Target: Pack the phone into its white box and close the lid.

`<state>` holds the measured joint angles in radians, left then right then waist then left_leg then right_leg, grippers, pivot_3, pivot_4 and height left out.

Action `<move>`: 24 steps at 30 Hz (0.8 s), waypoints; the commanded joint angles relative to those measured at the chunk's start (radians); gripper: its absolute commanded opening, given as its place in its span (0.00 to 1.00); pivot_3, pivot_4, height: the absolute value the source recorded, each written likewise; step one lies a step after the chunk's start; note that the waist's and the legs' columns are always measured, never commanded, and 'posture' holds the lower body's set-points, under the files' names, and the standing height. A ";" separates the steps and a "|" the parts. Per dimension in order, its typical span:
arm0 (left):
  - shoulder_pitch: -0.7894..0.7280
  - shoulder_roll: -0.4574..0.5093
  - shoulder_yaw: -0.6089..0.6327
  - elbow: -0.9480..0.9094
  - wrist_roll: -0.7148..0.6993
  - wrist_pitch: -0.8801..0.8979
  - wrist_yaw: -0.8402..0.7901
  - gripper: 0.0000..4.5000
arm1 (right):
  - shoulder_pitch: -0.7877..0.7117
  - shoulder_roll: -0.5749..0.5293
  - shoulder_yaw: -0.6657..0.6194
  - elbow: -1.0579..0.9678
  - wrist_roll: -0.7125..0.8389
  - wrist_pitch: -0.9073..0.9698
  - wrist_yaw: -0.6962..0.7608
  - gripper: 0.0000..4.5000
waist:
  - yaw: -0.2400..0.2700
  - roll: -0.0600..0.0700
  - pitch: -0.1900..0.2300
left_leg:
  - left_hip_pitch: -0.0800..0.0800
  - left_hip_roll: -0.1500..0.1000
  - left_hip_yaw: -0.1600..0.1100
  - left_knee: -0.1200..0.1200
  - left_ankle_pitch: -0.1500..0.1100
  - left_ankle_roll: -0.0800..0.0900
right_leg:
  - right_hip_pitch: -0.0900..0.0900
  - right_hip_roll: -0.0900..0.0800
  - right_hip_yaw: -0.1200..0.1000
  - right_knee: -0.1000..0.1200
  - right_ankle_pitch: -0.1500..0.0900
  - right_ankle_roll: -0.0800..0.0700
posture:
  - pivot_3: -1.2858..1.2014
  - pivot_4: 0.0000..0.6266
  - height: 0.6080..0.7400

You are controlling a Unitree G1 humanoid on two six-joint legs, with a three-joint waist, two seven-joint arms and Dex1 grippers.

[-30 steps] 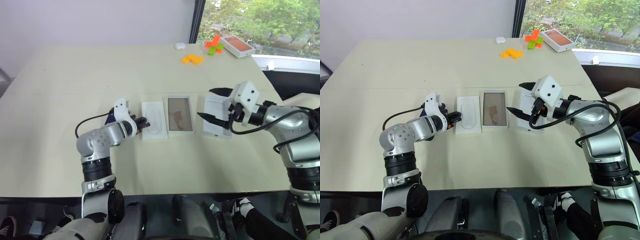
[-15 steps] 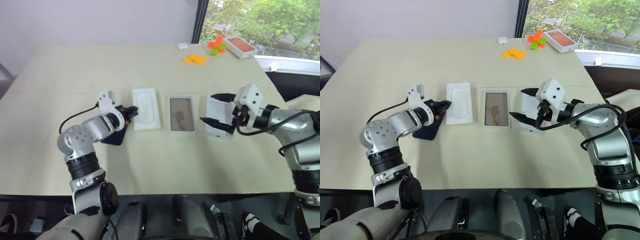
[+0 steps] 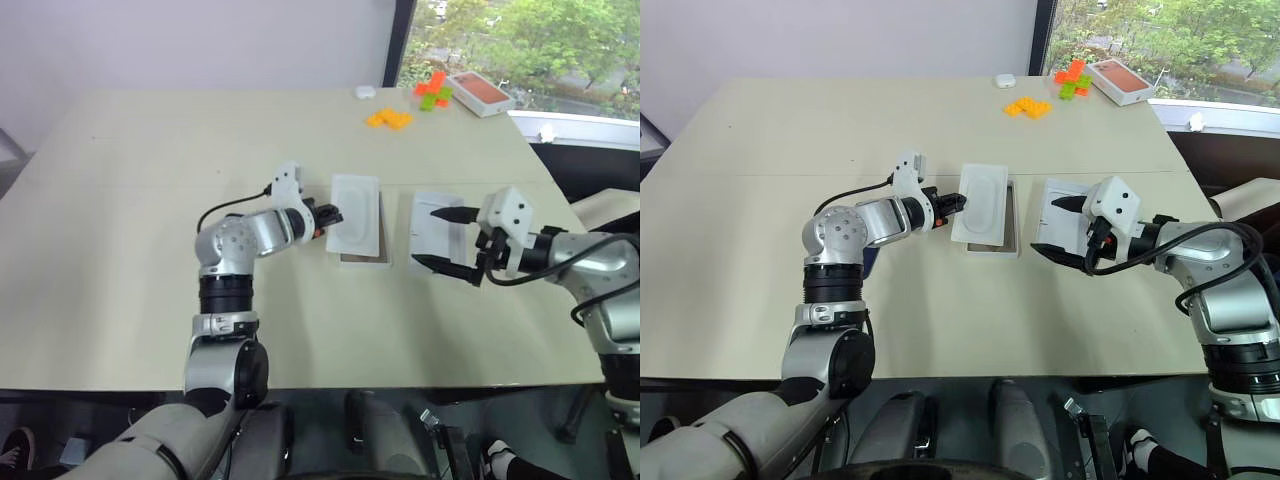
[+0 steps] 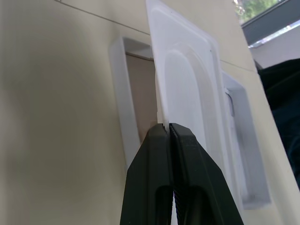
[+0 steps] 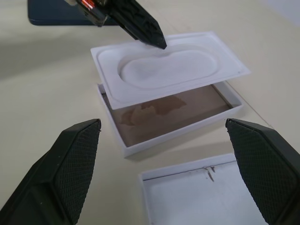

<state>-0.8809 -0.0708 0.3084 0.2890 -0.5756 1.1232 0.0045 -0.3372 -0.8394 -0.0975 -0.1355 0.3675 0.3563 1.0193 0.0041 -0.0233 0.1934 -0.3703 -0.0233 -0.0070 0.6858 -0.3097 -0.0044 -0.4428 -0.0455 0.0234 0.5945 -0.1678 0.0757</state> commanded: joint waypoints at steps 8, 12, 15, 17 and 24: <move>-0.035 -0.069 -0.028 0.072 0.059 -0.096 0.055 0.01 | 0.015 -0.008 -0.042 -0.054 0.008 -0.006 -0.038 1.00 | 0.008 0.000 0.000 | -0.001 -0.001 -0.001 0.000 0.000 0.000 | 0.000 -0.001 0.000 -0.001 0.000 0.000 | 0.52 0.24 1.00; -0.051 -0.090 -0.029 0.092 0.076 -0.120 0.084 0.01 | 0.014 -0.007 -0.041 -0.053 0.007 -0.009 -0.045 1.00 | 0.008 0.000 0.000 | -0.001 -0.001 0.000 0.000 0.000 0.000 | 0.000 -0.001 0.000 -0.001 0.000 0.000 | 0.52 0.24 1.00; -0.071 -0.106 -0.037 0.112 0.082 -0.127 0.090 0.01 | 0.009 -0.005 -0.038 -0.051 0.005 -0.011 -0.051 1.00 | 0.007 0.000 0.000 | -0.001 -0.001 0.000 0.000 0.000 0.000 | 0.000 -0.001 0.000 0.000 0.000 0.000 | 0.52 0.24 1.00; -0.078 -0.107 -0.044 0.118 0.088 -0.128 0.086 0.01 | 0.005 -0.005 -0.035 -0.049 0.002 -0.013 -0.055 1.00 | 0.006 0.000 0.000 | -0.001 -0.001 0.000 0.000 0.000 0.000 | 0.000 -0.001 0.000 0.000 0.000 0.000 | 0.52 0.24 1.00; -0.064 -0.115 -0.032 0.111 0.089 -0.113 0.101 0.01 | 0.008 -0.004 -0.045 -0.050 0.009 -0.010 -0.064 1.00 | 0.007 0.000 0.000 | -0.001 -0.001 0.000 0.000 0.000 0.000 | 0.000 -0.001 0.000 0.000 0.000 0.000 | 0.52 0.24 1.00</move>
<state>-0.9317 -0.1742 0.2794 0.4215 -0.4801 1.0140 0.1008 -0.3194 -0.8392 -0.1030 -0.1549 0.3652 0.3557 0.9619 0.0111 -0.0236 0.1936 -0.3712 -0.0239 -0.0069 0.6859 -0.3096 -0.0044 -0.4429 -0.0462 0.0233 0.5941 -0.1678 0.0760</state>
